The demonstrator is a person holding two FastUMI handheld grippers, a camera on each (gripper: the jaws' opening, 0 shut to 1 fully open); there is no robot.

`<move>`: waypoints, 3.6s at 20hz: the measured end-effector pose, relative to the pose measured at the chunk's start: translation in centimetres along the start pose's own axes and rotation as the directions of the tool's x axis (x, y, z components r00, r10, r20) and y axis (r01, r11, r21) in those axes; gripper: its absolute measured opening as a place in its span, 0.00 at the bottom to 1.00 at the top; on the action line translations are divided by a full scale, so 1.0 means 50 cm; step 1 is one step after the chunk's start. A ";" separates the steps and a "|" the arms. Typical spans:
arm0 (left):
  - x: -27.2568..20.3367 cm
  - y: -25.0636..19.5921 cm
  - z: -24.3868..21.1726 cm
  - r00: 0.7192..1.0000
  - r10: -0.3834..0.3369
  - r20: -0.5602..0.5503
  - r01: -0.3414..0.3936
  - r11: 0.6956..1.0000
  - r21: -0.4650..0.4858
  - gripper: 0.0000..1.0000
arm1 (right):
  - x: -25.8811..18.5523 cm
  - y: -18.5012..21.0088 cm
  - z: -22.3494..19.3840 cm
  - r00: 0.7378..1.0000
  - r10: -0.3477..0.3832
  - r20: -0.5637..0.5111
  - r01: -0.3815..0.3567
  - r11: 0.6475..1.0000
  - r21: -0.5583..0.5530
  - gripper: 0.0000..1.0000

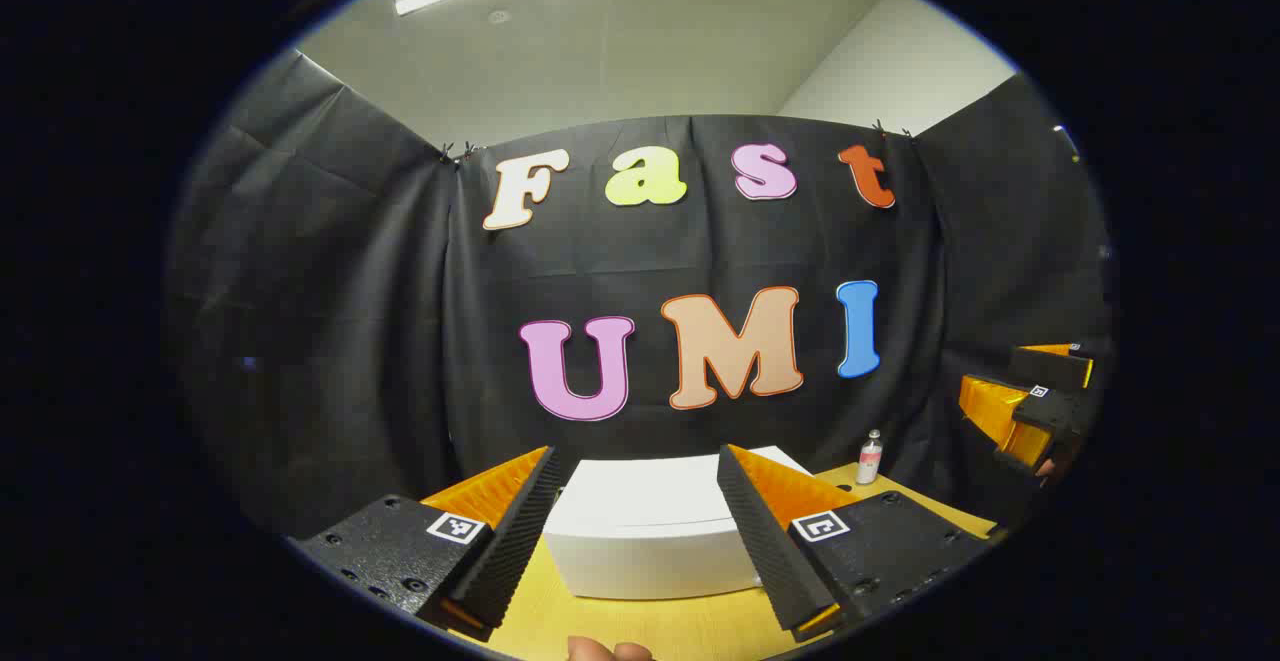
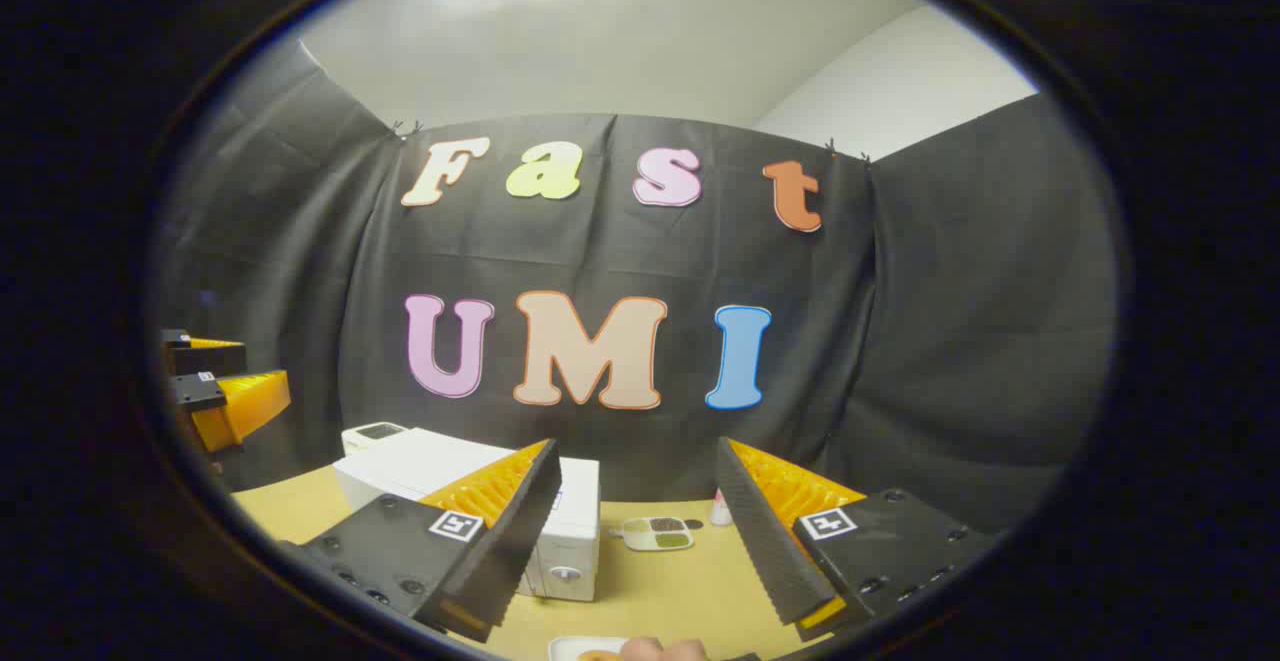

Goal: Open the microwave oven with the left hand, put the food in, and close the microwave oven.

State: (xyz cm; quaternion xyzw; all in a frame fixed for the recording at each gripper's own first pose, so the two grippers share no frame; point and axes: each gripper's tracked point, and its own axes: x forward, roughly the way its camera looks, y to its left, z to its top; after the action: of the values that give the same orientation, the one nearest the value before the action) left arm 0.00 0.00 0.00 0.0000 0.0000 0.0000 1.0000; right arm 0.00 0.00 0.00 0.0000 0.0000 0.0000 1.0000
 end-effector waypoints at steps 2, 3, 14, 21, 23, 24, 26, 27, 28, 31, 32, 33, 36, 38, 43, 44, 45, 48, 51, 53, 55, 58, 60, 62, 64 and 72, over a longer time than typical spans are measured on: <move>0.002 -0.002 -0.004 1.000 0.000 -0.006 0.000 1.000 0.012 0.94 | 0.004 0.000 0.003 1.000 0.005 0.002 -0.005 1.000 0.012 0.96; 0.003 -0.002 -0.005 1.000 0.003 -0.006 -0.003 1.000 0.020 0.94 | 0.007 0.000 0.003 1.000 0.009 0.002 -0.009 1.000 0.016 0.96; 0.000 0.004 -0.006 1.000 0.024 -0.007 -0.023 0.999 0.028 0.94 | 0.004 0.011 0.002 1.000 0.030 0.003 -0.030 0.999 0.021 0.96; -0.009 -0.008 -0.002 1.000 0.015 0.006 -0.015 1.000 0.022 0.94 | -0.007 0.010 0.013 0.999 0.031 0.012 -0.031 0.999 0.024 0.96; -0.013 -0.012 -0.003 1.000 0.014 0.008 -0.014 1.000 0.019 0.96 | -0.012 0.005 0.018 0.999 0.029 0.013 -0.030 0.999 0.023 0.96; -0.013 -0.013 -0.001 1.000 0.014 0.007 -0.014 1.000 0.020 0.94 | -0.016 0.004 0.017 0.999 0.030 0.013 -0.031 0.999 0.025 0.96; -0.014 -0.013 -0.003 1.000 0.016 0.007 -0.017 1.000 0.021 0.94 | -0.016 0.000 0.020 0.999 0.029 0.014 -0.030 0.999 0.027 0.96; -0.015 -0.016 -0.006 1.000 0.016 0.007 -0.016 1.000 0.020 0.94 | -0.018 -0.001 0.022 0.999 0.029 0.015 -0.030 0.999 0.027 0.96; -0.017 -0.016 -0.005 1.000 0.017 0.006 -0.017 1.000 0.021 0.94 | -0.018 -0.003 0.021 0.999 0.030 0.016 -0.030 0.999 0.026 0.96; -0.015 -0.023 -0.011 1.000 0.015 0.007 -0.015 1.000 0.025 0.94 | -0.021 -0.009 0.022 0.999 0.030 0.019 -0.030 0.999 0.022 0.96; -0.014 -0.026 -0.011 1.000 0.012 0.007 -0.013 1.000 0.026 0.96 | -0.021 -0.009 0.024 0.999 0.030 0.021 -0.031 0.999 0.022 0.96; -0.012 -0.031 -0.016 1.000 0.010 0.007 -0.010 1.000 0.027 0.96 | -0.022 -0.010 0.026 0.999 0.030 0.022 -0.031 0.999 0.022 0.96; -0.006 -0.053 -0.040 1.000 -0.012 -0.013 0.012 1.000 0.019 0.96 | -0.025 -0.018 0.031 0.999 0.028 0.028 -0.029 0.999 0.020 0.96; 0.001 -0.073 -0.055 0.999 -0.030 -0.018 0.030 1.000 0.005 0.96 | -0.028 -0.025 0.036 0.999 0.025 0.031 -0.025 1.000 0.018 0.96; 0.034 -0.127 -0.117 0.996 -0.085 -0.029 0.086 0.996 0.025 0.94 | -0.040 -0.044 0.045 0.999 0.013 0.034 -0.012 1.000 -0.014 0.96; 0.042 -0.143 -0.137 0.995 -0.098 -0.035 0.100 0.995 0.032 0.96 | -0.044 -0.049 0.046 0.999 0.011 0.032 -0.010 1.000 -0.012 0.96; 0.050 -0.162 -0.159 0.992 -0.116 -0.041 0.117 0.993 0.031 0.96 | -0.048 -0.053 0.047 1.000 0.009 0.030 -0.009 1.000 -0.006 0.96; 0.081 -0.223 -0.247 0.982 -0.176 -0.072 0.178 0.984 0.026 0.96 | -0.064 -0.067 0.051 1.000 0.001 0.019 -0.002 1.000 0.028 0.96; 0.113 -0.290 -0.329 0.965 -0.246 -0.092 0.251 0.967 0.052 0.98 | -0.078 -0.098 0.049 1.000 -0.028 0.008 0.028 1.000 0.004 0.96; 0.134 -0.318 -0.395 0.955 -0.268 -0.127 0.280 0.956 0.084 0.99 | -0.094 -0.115 0.049 0.999 -0.054 0.001 0.054 0.998 -0.009 0.98; 0.147 -0.346 -0.469 0.939 -0.278 -0.200 0.295 0.954 0.060 0.99 | -0.110 -0.136 0.050 0.997 -0.079 -0.008 0.079 0.997 -0.022 0.96; 0.169 -0.364 -0.563 0.916 -0.263 -0.304 0.274 0.962 -0.005 0.99 | -0.127 -0.160 0.045 0.993 -0.116 -0.017 0.115 0.992 -0.044 0.96; 0.181 -0.366 -0.607 0.899 -0.237 -0.368 0.246 0.969 -0.025 0.99 | -0.134 -0.172 0.048 0.990 -0.137 -0.013 0.136 0.989 -0.059 0.96; 0.197 -0.373 -0.624 0.895 -0.222 -0.386 0.226 0.973 -0.036 1.00 | -0.140 -0.181 0.044 0.988 -0.150 -0.016 0.149 0.987 -0.068 0.96; 0.214 -0.379 -0.630 0.896 -0.219 -0.386 0.224 0.974 -0.031 0.99 | -0.144 -0.185 0.039 0.987 -0.158 -0.025 0.155 0.985 -0.071 0.96; 0.228 -0.377 -0.632 0.899 -0.215 -0.381 0.209 0.976 -0.056 0.19 | -0.144 -0.190 0.033 0.985 -0.171 -0.028 0.169 0.983 -0.074 0.96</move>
State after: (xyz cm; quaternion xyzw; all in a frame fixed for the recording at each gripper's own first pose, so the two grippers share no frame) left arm 11.41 -18.86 -31.59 -0.0071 0.1963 -0.1087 0.9745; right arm -7.18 -9.49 1.63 -0.0356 0.0172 -0.0854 0.9956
